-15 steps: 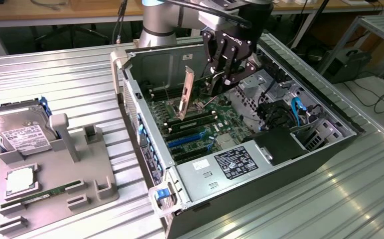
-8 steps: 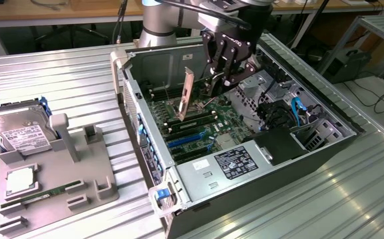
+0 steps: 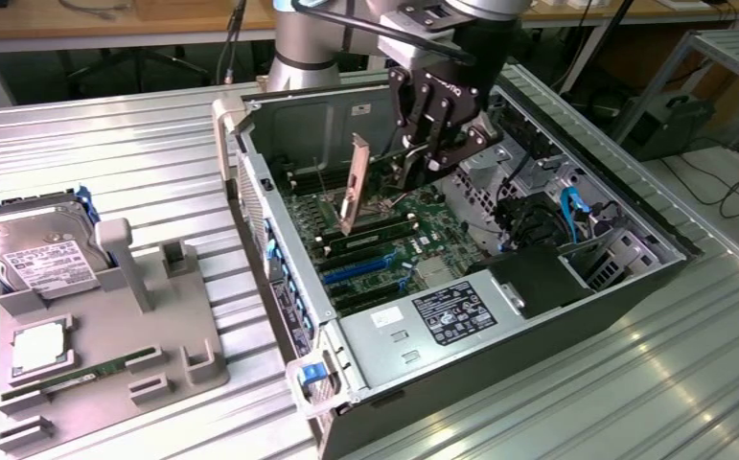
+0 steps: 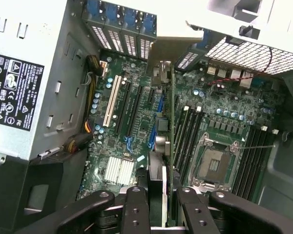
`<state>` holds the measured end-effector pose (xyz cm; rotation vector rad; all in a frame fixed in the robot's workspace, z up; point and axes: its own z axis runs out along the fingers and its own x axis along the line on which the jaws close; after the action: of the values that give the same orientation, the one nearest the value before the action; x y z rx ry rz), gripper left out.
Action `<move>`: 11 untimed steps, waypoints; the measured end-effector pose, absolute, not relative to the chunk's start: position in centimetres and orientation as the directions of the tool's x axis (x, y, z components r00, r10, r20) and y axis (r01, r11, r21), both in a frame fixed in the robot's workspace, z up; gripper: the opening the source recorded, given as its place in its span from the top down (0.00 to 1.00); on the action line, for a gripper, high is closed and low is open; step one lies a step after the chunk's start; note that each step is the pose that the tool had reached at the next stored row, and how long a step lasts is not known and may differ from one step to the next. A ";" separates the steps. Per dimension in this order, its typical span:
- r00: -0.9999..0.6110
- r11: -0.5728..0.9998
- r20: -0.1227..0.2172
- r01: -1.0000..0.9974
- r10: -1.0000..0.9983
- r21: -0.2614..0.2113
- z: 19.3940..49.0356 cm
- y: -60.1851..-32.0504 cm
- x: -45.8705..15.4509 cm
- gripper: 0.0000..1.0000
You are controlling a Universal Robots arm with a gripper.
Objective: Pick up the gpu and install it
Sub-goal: 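Insert the gpu into the slot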
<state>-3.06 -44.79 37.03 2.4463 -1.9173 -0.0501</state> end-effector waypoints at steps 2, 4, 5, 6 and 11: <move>0.223 -0.223 -0.005 -0.974 -0.975 0.048 36.8 -44.8 -3.1 0.73; 0.212 -0.212 -0.006 -0.976 -0.977 0.052 36.6 -44.8 -3.1 0.73; 0.209 -0.209 -0.007 -0.976 -0.978 0.055 36.5 -44.8 -3.1 0.73; 0.207 -0.207 -0.008 -0.977 -0.978 0.059 36.4 -44.8 -3.1 0.73; 0.205 -0.206 -0.012 -0.975 -0.979 0.080 36.0 -44.8 -3.1 0.73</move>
<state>-3.08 -44.81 36.02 2.3957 -1.9445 -0.0931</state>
